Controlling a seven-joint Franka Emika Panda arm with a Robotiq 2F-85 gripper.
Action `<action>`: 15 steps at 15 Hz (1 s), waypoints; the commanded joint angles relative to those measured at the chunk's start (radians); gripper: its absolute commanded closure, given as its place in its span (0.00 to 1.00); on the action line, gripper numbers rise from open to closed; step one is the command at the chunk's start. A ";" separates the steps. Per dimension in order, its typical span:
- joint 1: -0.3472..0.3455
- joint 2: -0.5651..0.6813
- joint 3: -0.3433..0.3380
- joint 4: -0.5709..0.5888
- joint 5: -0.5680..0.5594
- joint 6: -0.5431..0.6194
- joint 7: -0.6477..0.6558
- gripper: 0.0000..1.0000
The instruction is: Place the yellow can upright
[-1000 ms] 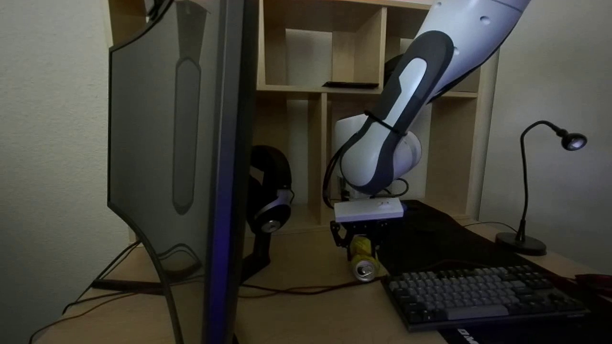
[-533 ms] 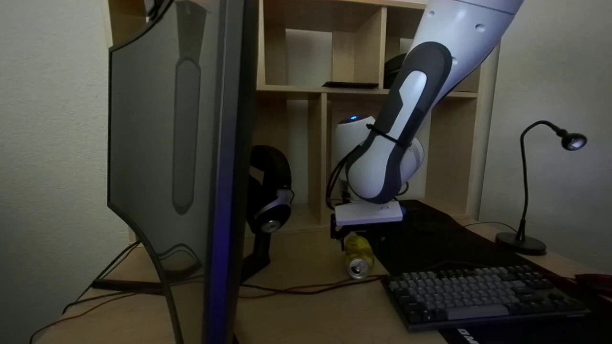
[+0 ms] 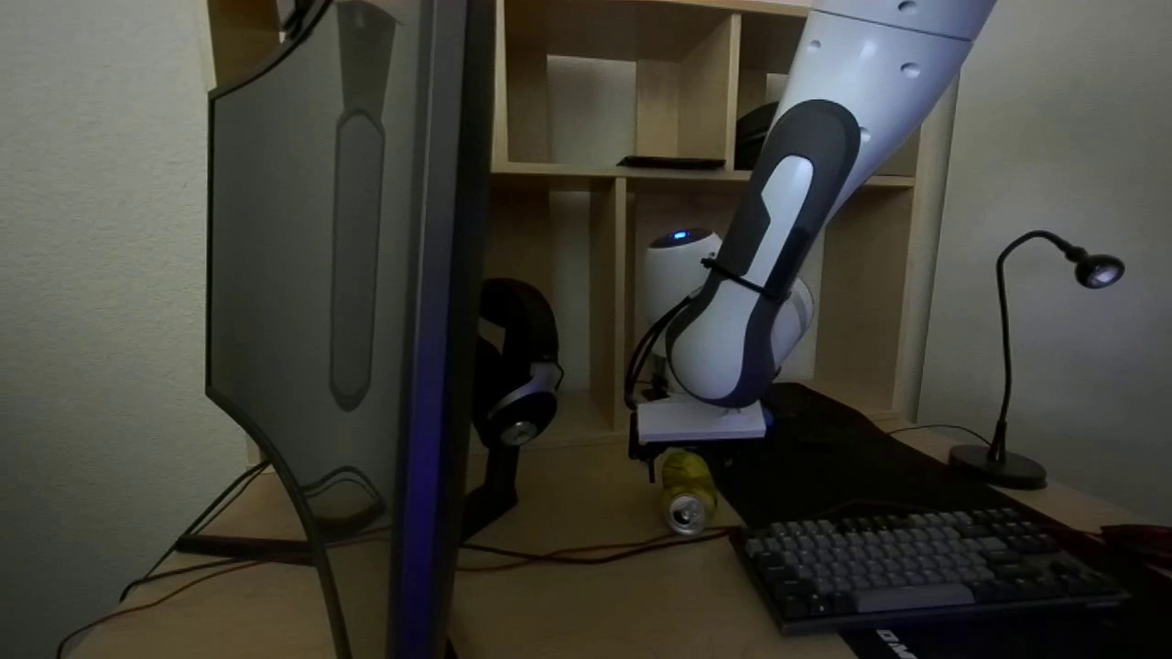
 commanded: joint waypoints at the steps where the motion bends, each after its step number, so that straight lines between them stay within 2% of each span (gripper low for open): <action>1: 0.012 -0.006 -0.005 -0.024 0.040 0.002 -0.010 0.00; 7: -0.017 -0.007 0.037 -0.034 0.089 -0.011 -0.083 0.00; 15: -0.002 -0.003 0.022 -0.034 0.099 0.001 -0.103 0.01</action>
